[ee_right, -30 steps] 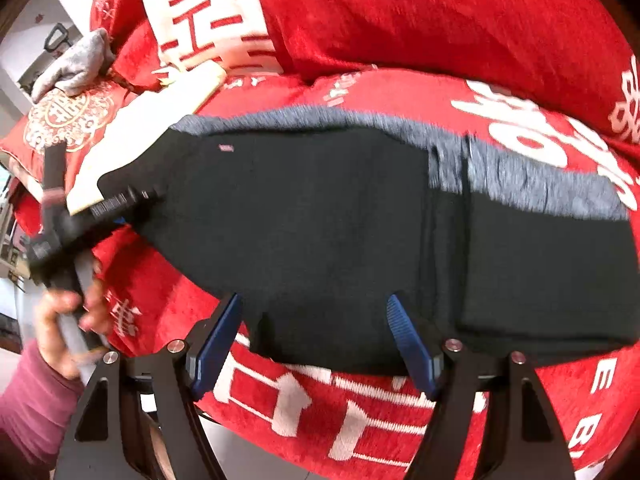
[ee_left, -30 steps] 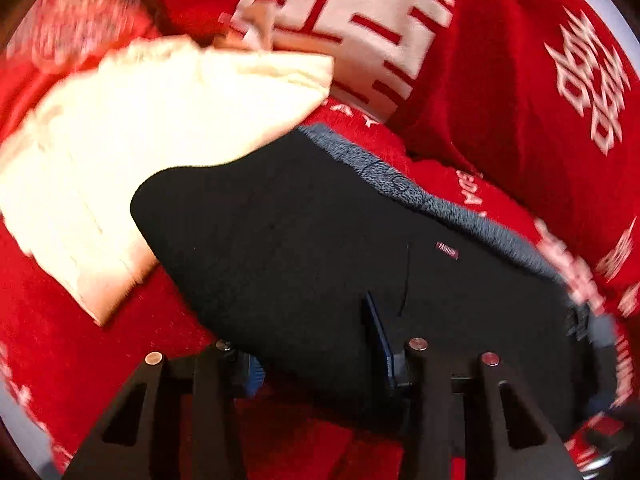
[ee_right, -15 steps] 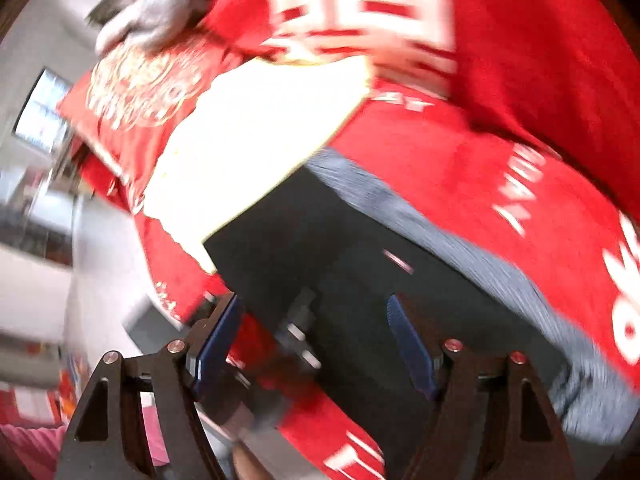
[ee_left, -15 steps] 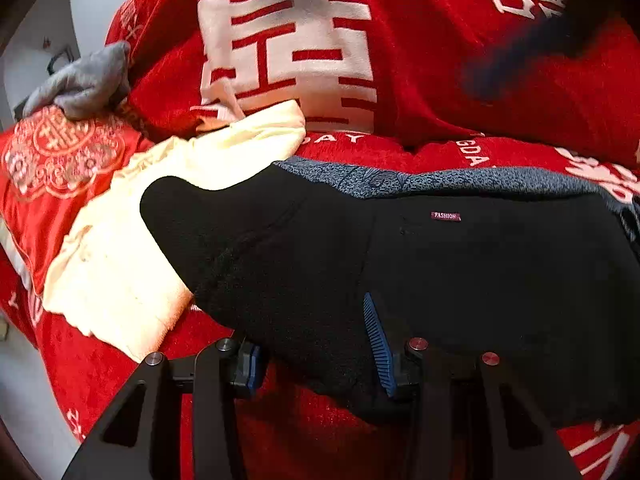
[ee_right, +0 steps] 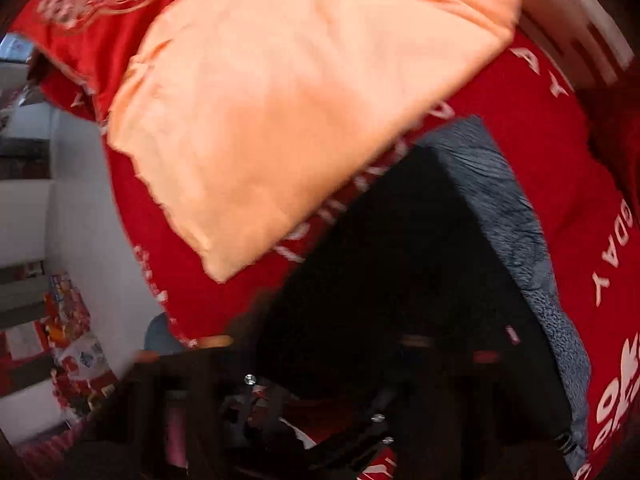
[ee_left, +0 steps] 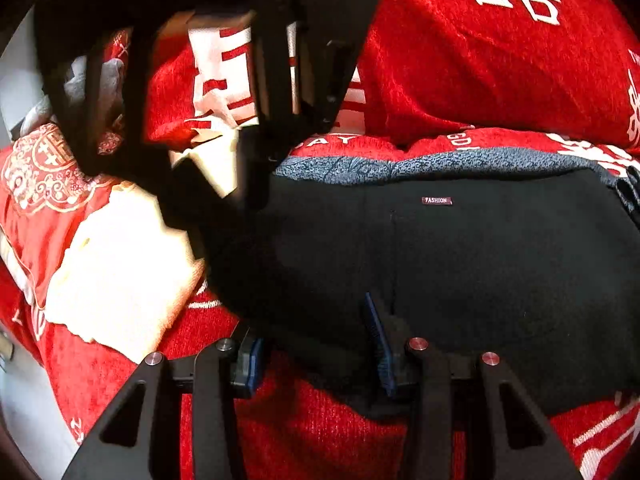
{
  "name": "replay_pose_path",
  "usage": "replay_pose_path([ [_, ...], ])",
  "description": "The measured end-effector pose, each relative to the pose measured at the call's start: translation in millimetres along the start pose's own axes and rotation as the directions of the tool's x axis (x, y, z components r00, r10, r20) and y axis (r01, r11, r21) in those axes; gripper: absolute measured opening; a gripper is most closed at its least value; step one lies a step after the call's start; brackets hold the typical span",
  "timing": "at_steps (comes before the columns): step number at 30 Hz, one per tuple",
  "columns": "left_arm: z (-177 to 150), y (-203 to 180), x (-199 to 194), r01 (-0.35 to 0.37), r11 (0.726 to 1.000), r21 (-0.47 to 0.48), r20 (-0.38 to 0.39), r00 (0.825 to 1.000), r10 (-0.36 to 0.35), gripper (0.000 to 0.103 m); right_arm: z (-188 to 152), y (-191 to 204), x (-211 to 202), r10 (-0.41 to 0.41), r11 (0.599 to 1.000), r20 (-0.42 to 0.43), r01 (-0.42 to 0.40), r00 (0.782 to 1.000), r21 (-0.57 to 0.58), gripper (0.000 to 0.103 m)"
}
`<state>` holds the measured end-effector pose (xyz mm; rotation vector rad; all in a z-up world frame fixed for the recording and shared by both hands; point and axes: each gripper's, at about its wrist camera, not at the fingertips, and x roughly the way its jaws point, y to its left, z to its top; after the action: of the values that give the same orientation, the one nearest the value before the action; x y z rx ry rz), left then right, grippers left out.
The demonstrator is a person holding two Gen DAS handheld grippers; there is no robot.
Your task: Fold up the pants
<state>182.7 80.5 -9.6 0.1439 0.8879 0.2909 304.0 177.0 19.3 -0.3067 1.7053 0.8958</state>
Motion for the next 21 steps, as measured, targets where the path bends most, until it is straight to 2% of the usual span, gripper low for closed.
replay_pose_path([
  [3, 4.6, -5.2, -10.3, 0.004, 1.0, 0.016, 0.025, 1.0, -0.005, 0.045, -14.8, -10.3, -21.2, 0.02, 1.0, 0.092, -0.021, 0.996, 0.007, 0.014],
  [6, 9.8, -11.2, -25.8, 0.024, 0.999, 0.026, 0.043, 0.999, -0.025, 0.045, -35.8, -25.7, -42.4, 0.074, 0.996, 0.172, -0.082, 0.982, 0.038, 0.013],
  [8, 15.5, -11.7, -37.8, 0.045, 0.999, 0.024, 0.053, 0.998, -0.046, 0.045, -53.7, -35.6, -56.4, 0.131, 0.989, 0.223, -0.144, 0.966, 0.044, 0.013],
  [10, 21.0, -10.4, -50.7, 0.081, 0.997, 0.008, 0.061, 0.995, -0.082, 0.045, -69.9, -47.9, -74.9, 0.196, 0.975, 0.28, -0.218, 0.94, 0.049, 0.013],
  [14, 36.3, -16.2, -78.9, 0.158, 0.987, -0.015, 0.081, 0.984, -0.156, 0.045, -113.8, -68.6, -108.0, 0.301, 0.939, 0.403, -0.343, 0.864, 0.034, 0.013],
  [17, 50.4, -30.9, -98.9, 0.201, 0.98, -0.007, 0.109, 0.974, -0.199, 0.045, -155.9, -84.9, -133.1, 0.343, 0.914, 0.497, -0.405, 0.797, 0.019, 0.013],
  [21, 68.9, -60.7, -131.3, 0.261, 0.964, 0.042, 0.149, 0.953, -0.264, 0.045, -212.9, -111.2, -164.5, 0.373, 0.887, 0.612, -0.462, 0.697, -0.015, 0.013],
])
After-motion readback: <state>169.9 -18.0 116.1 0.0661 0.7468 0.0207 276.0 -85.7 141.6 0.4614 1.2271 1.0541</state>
